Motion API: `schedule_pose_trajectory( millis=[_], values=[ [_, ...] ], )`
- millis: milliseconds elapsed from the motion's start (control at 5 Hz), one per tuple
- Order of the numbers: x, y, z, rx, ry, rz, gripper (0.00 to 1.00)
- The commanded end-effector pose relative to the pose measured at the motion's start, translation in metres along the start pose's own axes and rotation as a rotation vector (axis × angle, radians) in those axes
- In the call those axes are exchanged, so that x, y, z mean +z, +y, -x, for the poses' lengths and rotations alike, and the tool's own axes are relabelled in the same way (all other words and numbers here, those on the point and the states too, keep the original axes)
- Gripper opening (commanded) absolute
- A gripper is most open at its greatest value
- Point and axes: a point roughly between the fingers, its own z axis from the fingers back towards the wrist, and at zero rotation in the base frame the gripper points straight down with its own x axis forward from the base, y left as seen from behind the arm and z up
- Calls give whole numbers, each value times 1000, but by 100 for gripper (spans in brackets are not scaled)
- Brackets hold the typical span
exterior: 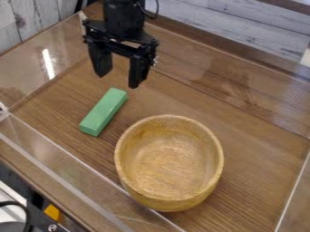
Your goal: Put the green block in the brown bowl
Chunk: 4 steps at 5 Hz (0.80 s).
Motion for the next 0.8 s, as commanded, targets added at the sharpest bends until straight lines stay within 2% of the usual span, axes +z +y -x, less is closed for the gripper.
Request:
schedule_pose_trajectory(
  millis=[0, 200, 600],
  values=[
    [4, 7, -6, 37, -45, -12, 100],
    [-5, 10, -7, 62, -41, -12, 100],
    [-7, 1, -15, 22, -41, -26, 100]
  ],
)
